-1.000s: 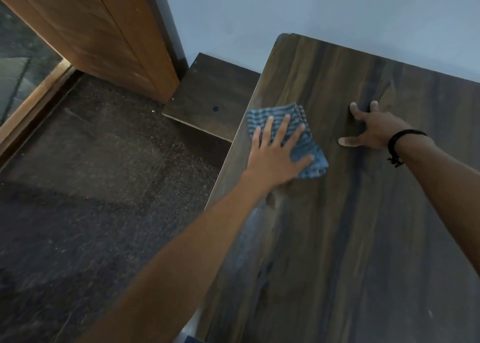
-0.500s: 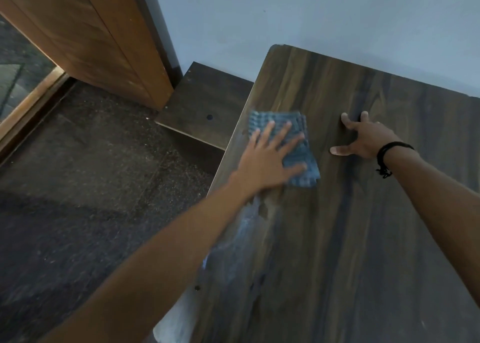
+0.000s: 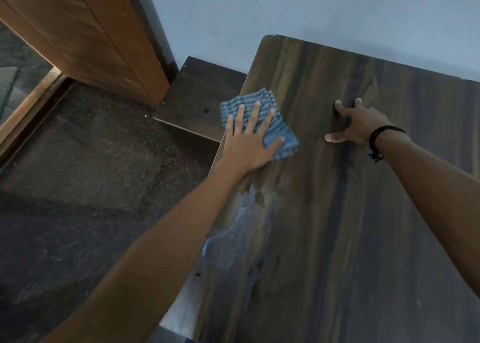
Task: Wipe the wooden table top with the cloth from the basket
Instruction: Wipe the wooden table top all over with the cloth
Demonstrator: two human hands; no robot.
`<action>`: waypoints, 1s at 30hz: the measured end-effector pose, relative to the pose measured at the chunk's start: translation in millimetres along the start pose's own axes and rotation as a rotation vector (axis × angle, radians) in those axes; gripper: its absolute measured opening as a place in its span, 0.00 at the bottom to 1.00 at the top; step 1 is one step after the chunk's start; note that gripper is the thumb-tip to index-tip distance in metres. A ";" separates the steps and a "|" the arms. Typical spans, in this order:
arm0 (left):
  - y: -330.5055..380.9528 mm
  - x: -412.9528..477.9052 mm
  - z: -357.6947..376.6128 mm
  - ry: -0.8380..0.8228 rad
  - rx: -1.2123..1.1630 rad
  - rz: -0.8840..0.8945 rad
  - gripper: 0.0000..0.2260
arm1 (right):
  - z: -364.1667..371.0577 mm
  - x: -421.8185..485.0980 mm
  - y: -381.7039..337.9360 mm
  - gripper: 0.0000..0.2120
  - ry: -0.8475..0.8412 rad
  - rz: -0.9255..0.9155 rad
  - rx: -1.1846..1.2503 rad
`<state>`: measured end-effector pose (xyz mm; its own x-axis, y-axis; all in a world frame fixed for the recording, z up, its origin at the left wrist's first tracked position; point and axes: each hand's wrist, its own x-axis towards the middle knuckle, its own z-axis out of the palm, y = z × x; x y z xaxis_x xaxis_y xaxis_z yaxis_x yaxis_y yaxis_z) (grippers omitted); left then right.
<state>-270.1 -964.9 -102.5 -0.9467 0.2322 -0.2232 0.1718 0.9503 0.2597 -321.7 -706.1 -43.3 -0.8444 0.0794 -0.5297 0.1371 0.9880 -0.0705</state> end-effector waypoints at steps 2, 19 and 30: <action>-3.3 -54.6 19.4 0.103 0.010 0.014 0.34 | 0.4 -0.3 1.0 0.49 0.007 0.000 0.004; 15.2 12.7 -7.5 -0.077 -0.025 -0.045 0.35 | 11.8 -15.3 -0.7 0.43 0.045 -0.026 -0.033; 1.5 2.4 -13.3 -0.111 -0.073 -0.084 0.36 | 6.0 -23.1 -7.4 0.51 -0.005 -0.006 -0.115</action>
<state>-275.8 -965.6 -90.2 -0.9203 0.1780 -0.3485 0.0692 0.9506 0.3027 -300.1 -716.1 -35.6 -0.8426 0.0736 -0.5335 0.0718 0.9971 0.0241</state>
